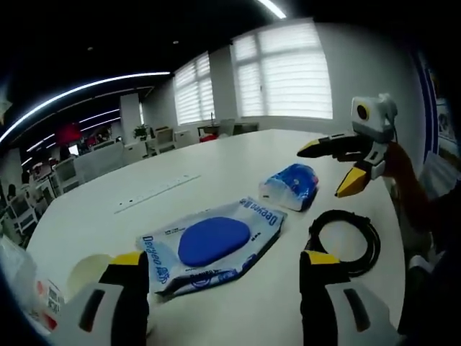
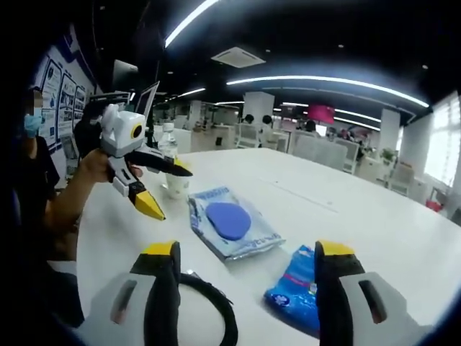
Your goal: Arrange the tabletop items into an orderly group along one side of the table until the central work area is clear of visible clutter.
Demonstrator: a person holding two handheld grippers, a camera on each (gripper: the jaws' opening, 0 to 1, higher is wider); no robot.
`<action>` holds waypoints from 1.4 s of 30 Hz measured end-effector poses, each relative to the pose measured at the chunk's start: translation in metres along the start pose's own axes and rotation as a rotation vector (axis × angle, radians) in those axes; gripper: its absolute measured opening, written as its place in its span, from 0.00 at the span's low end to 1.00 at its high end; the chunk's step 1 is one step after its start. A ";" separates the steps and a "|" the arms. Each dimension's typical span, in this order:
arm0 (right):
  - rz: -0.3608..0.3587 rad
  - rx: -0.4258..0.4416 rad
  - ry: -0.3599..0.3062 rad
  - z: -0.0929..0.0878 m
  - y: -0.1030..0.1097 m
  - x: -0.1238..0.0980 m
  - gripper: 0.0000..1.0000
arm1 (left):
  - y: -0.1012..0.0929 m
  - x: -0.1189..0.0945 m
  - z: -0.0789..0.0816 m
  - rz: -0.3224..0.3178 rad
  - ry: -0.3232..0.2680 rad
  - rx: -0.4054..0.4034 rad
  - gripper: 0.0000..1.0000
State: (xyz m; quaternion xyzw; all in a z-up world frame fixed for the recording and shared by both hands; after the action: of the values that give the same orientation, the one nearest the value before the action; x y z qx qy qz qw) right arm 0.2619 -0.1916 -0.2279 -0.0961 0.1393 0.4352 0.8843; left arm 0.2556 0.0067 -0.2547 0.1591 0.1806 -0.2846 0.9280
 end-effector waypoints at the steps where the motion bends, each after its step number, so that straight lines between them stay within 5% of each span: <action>1: 0.003 -0.001 0.001 0.000 0.001 0.001 0.72 | 0.000 0.000 -0.001 0.000 0.006 0.002 0.85; 14: 0.043 0.011 -0.005 -0.003 0.008 0.010 0.52 | 0.001 0.004 -0.021 0.018 0.082 -0.004 0.79; 24: 0.058 -0.006 0.009 -0.006 0.016 0.016 0.49 | -0.011 0.000 -0.028 0.018 0.104 -0.008 0.78; 42: 0.046 -0.042 0.041 -0.013 0.021 0.025 0.41 | 0.000 0.010 -0.032 0.043 0.113 -0.079 0.69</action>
State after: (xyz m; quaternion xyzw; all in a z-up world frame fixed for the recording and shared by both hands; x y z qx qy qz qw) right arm 0.2577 -0.1644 -0.2494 -0.1202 0.1504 0.4560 0.8689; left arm 0.2550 0.0145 -0.2867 0.1418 0.2404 -0.2480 0.9277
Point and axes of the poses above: the point that each gripper's makers call its tool centre point, and the gripper's own axes: x roughly forward along the fingers, y roughly to its left, z roughly out of its top, the point moved 3 cm from there along -x, roughly backward along the fingers, and after that the axes turned 5 degrees about x, right-handed, at the moved point
